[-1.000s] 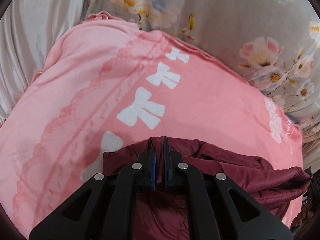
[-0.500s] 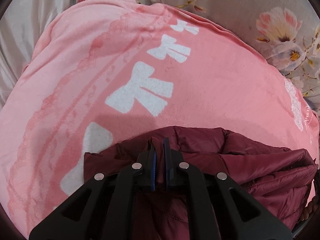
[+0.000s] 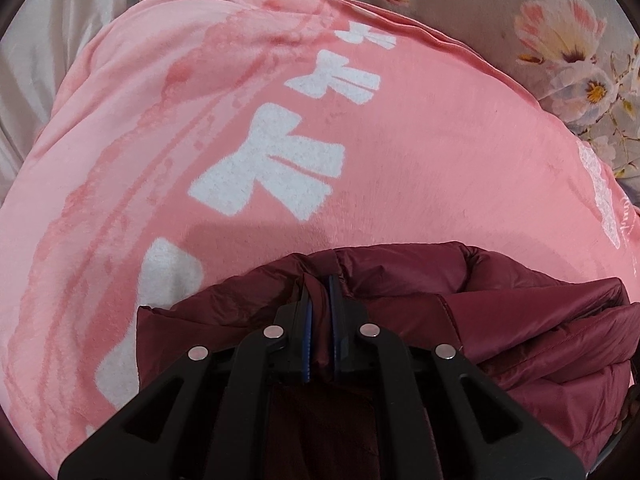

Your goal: Fold large clothes

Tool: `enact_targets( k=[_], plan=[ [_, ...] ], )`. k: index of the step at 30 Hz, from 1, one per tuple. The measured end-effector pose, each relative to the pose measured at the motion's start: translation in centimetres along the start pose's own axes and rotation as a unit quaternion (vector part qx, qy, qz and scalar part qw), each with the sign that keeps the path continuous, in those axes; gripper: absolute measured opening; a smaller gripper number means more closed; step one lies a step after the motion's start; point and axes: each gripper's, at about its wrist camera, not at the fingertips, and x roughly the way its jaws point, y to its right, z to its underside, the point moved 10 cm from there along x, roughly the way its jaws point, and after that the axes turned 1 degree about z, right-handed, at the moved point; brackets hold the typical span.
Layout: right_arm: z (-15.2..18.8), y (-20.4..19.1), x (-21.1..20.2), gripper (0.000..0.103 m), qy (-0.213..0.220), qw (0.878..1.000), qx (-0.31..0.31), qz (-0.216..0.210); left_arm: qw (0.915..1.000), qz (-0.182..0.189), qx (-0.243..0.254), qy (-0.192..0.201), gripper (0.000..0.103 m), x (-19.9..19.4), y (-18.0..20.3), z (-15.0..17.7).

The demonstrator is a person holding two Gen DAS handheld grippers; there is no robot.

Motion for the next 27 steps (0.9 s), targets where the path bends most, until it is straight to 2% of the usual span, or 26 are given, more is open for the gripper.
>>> enact_targets(
  k=[7, 12, 16, 19, 20, 22, 23, 24, 27],
  plan=[
    [0.4, 0.0, 0.5, 0.001, -0.003, 1.0, -0.004, 0.006, 0.9999, -0.007, 0.01, 0.012, 0.007, 0.3, 0.2, 0.1],
    [0.3, 0.3, 0.7, 0.002, -0.004, 1.0, 0.008, -0.007, 0.9996, 0.005, 0.003, 0.028, 0.007, 0.3, 0.1, 0.1],
    [-0.1, 0.5, 0.0, 0.01, 0.002, 1.0, 0.018, -0.025, 0.9983, 0.043, -0.021, 0.033, 0.009, 0.1, -0.2, 0.0],
    [-1.1, 0.6, -1.9, 0.024, 0.016, 1.0, 0.008, -0.006, 0.9977, 0.054, -0.028, 0.03, 0.014, -1.4, -0.6, -0.7],
    [-1.7, 0.4, -3.4, 0.025, 0.03, 1.0, 0.002, -0.001, 0.9978, 0.051, -0.022, 0.037, 0.018, -2.4, -0.6, -1.0],
    [-2.8, -0.4, -6.2, 0.025, 0.053, 0.999, -0.006, -0.004, 0.9968, 0.037, 0.003, 0.071, 0.041, -5.6, -0.6, -2.4],
    [-3.1, -0.9, -7.3, 0.025, 0.059, 0.998, -0.012, -0.009, 0.9955, 0.012, 0.01, 0.093, 0.069, -7.1, -1.0, -3.1],
    [-3.3, -1.9, -8.6, 0.025, 0.066, 0.997, -0.023, -0.017, 0.9912, -0.014, 0.019, 0.13, 0.073, -9.3, -1.3, -4.0],
    [-2.9, -5.5, -11.3, 0.022, 0.076, 0.994, -0.065, -0.031, 0.9834, -0.032, 0.044, 0.173, 0.072, -13.7, -0.4, -5.5]
  ],
)
